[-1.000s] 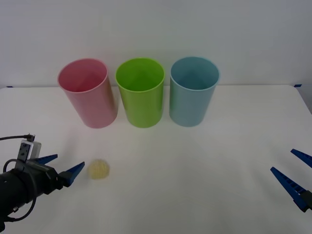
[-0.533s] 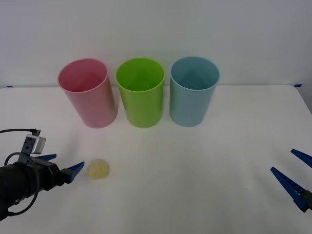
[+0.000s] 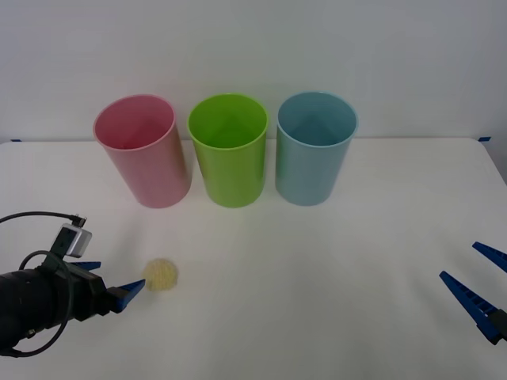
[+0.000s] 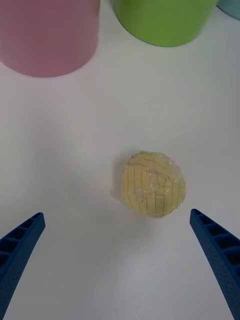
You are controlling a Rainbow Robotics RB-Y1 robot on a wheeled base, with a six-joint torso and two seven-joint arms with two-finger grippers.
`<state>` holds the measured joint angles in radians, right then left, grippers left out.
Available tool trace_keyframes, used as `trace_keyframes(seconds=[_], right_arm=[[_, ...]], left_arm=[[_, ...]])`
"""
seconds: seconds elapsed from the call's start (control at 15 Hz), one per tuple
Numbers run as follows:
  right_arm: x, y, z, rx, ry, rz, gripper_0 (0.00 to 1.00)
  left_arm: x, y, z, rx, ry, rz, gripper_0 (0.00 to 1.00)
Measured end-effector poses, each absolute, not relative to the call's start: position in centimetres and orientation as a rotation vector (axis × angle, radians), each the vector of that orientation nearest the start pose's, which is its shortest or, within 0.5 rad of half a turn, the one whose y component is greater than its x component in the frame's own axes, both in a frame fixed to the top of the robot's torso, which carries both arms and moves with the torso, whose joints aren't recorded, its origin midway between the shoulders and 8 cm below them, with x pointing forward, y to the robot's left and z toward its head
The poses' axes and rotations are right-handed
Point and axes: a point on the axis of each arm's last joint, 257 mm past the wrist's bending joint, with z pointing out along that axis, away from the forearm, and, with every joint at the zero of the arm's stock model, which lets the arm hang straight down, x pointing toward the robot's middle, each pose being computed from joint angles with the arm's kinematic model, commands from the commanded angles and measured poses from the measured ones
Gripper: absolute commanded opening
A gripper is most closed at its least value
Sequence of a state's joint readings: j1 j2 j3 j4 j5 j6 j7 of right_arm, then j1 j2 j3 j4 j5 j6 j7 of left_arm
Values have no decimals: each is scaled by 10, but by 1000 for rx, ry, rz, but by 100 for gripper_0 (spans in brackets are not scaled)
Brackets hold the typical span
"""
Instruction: Put cans in the blue bin and PET bottles in the pink bin and trash in the green bin.
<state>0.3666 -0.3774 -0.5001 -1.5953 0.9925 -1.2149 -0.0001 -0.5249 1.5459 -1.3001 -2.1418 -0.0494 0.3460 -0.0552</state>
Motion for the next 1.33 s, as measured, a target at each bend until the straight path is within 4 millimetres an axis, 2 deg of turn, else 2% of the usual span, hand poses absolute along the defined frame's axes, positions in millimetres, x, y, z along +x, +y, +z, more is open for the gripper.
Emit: trace_keyframes(seconds=[0.27,0.67,0.93,1.33], right_arm=[[337,-332,-207,-398,1518,591,100],[337,-332,-207,-398,1517,591,100],[337,-332,-207,-398,1517,591,100],[337,-332,-207,-398,1517,591,100]], left_arm=[[381,263,-296,512,2379,-247,100],[373,250,-305,523,2516,-264,100],[372,237,-309,543,2527,-285,100],[385,220,-313,574,2515,-297,100]])
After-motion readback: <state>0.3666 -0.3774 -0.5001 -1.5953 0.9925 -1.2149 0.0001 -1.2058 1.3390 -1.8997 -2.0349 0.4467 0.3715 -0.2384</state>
